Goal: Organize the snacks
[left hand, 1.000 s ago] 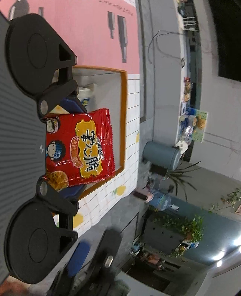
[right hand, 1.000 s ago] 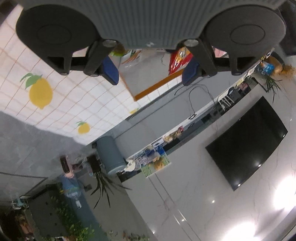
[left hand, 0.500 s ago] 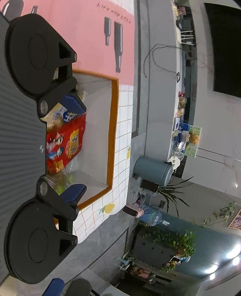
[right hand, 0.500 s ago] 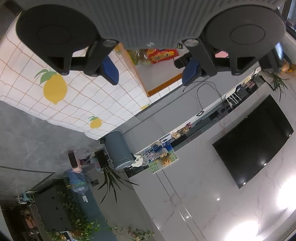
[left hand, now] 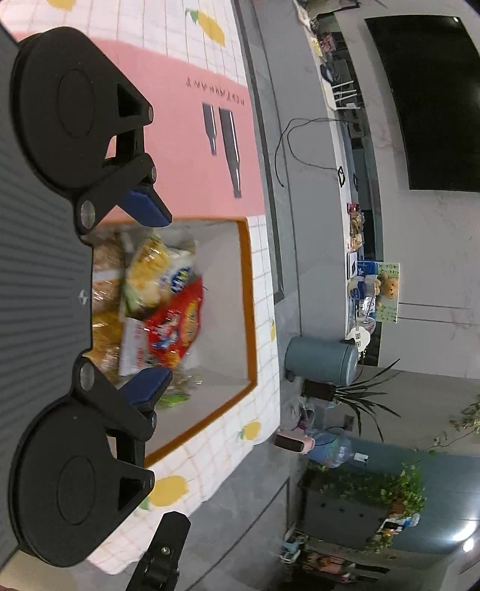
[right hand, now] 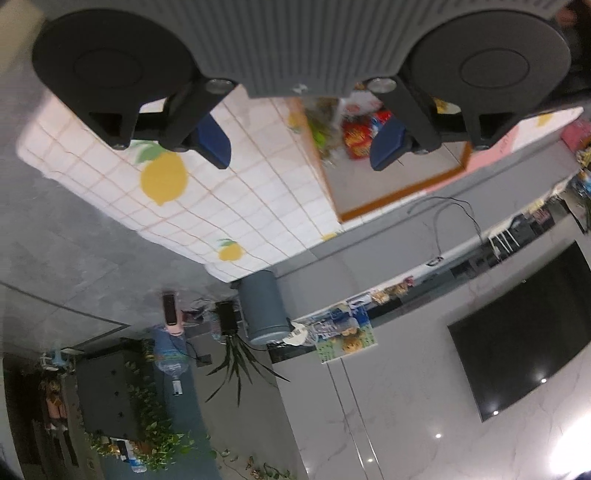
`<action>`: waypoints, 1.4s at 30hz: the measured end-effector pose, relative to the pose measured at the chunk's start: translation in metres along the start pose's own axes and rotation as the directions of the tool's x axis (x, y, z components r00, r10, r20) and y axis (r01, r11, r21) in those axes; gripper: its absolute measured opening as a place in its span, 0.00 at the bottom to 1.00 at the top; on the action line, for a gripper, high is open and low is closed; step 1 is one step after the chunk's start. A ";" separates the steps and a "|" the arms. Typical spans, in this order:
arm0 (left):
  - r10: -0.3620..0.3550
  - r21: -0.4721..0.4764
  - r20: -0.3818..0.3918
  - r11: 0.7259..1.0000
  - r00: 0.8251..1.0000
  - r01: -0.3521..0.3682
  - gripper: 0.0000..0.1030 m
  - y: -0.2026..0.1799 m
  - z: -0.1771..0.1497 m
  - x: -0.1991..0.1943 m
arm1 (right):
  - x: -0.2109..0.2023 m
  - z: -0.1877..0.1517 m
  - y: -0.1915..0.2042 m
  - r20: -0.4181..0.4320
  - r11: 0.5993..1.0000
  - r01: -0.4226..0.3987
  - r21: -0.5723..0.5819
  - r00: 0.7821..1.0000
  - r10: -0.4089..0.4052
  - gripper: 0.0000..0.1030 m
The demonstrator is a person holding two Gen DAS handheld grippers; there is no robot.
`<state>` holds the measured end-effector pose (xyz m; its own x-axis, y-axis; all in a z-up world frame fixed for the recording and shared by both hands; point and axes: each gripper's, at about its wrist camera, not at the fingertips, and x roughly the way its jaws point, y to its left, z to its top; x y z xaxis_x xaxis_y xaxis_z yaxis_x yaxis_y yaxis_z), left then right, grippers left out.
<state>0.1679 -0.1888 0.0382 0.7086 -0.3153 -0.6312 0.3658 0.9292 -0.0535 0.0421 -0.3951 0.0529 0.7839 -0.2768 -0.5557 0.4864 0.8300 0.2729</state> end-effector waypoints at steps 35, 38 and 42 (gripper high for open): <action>0.053 -0.030 -0.015 0.998 0.999 -0.053 0.97 0.046 -0.063 -0.067 | -0.028 -0.084 0.094 -0.199 0.956 -0.047 -0.289 0.980 -0.011 0.88; 0.054 -0.025 -0.014 0.998 0.998 -0.054 0.97 0.047 -0.064 -0.068 | -0.026 -0.086 0.097 -0.201 0.952 -0.048 -0.301 0.979 -0.015 0.88; 0.052 -0.027 -0.011 0.998 0.999 -0.053 0.97 0.047 -0.065 -0.069 | -0.027 -0.087 0.099 -0.200 0.950 -0.051 -0.309 0.980 -0.013 0.88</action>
<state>0.0970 -0.1103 0.0290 0.7199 -0.2639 -0.6419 0.3116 0.9493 -0.0408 0.0360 -0.2632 0.0270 0.6844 -0.1848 -0.7053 0.3029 0.9520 0.0444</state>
